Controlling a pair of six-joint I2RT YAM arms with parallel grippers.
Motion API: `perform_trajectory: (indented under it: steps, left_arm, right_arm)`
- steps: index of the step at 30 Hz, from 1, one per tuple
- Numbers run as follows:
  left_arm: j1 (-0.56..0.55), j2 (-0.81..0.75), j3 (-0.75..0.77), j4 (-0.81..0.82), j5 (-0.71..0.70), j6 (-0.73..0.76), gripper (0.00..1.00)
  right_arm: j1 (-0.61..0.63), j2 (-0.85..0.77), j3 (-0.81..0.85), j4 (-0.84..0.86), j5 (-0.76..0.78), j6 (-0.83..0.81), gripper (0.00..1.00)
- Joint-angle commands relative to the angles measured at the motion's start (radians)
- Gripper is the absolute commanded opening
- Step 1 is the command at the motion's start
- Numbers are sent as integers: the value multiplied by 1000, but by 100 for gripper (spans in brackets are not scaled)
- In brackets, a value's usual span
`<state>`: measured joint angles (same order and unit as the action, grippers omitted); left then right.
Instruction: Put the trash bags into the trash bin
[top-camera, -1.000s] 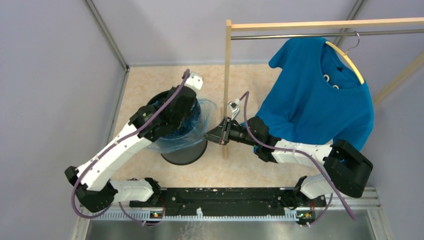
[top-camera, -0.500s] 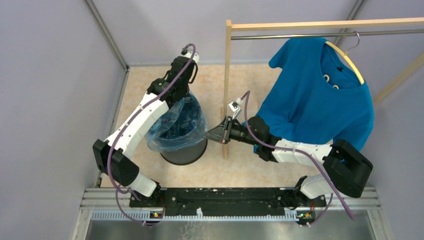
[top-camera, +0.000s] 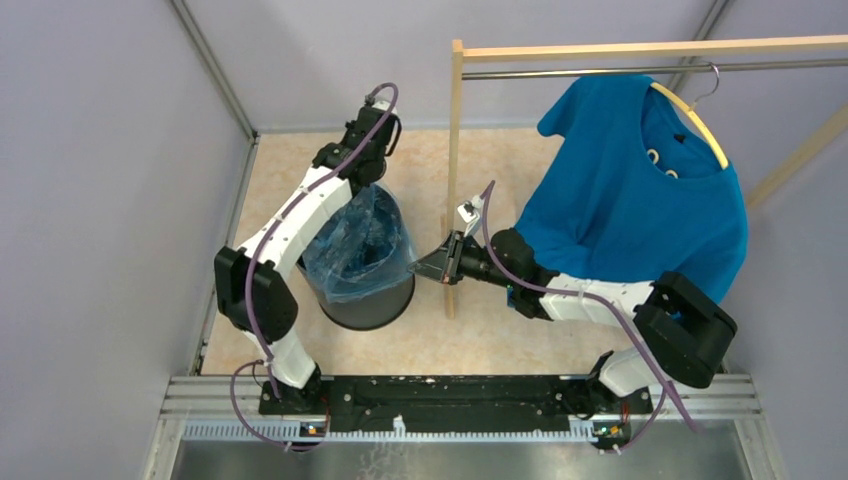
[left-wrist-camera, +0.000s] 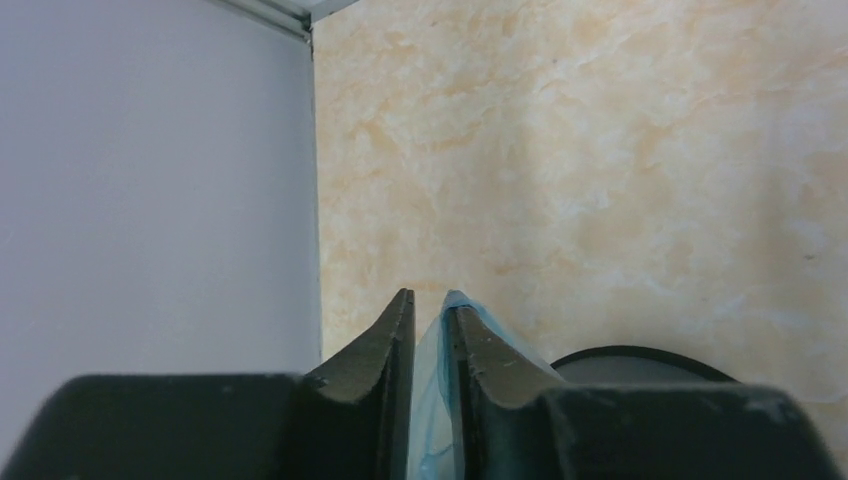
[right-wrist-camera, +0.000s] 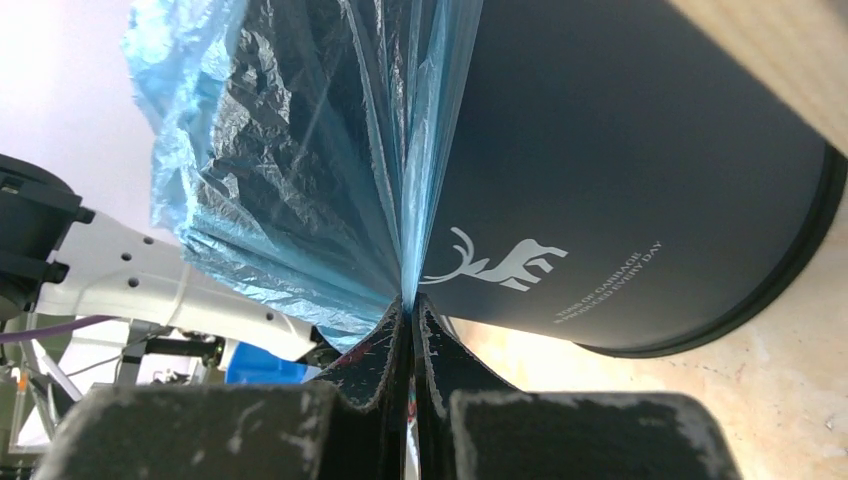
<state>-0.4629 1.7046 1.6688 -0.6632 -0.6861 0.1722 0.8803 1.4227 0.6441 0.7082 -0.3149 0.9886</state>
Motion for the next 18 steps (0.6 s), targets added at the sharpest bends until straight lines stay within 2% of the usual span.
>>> perform_trajectory:
  steps: [1,6,7,10,13,18]
  left_arm:
    - [35,3,46,-52,-121,-60,31]
    - [35,-63,53,-128,-130,-143,85]
    - [35,-80,64,-146,-124,-156,91]
    - [35,-127,114,-213,-98,-202,98]
    - [34,-196,132,-274,-10,-247,99]
    - [33,-362,58,-312,194,-313,98]
  right_arm:
    - [-7,14,57,-18,-4,-45,0]
    - [-7,19,71,-24,-10,-56,0]
    - [-7,19,71,-24,-12,-58,0]
    - [-7,18,71,-23,-12,-60,0]
    - [-7,18,71,-20,-14,-60,0]
    - [-7,28,71,-14,-21,-61,0]
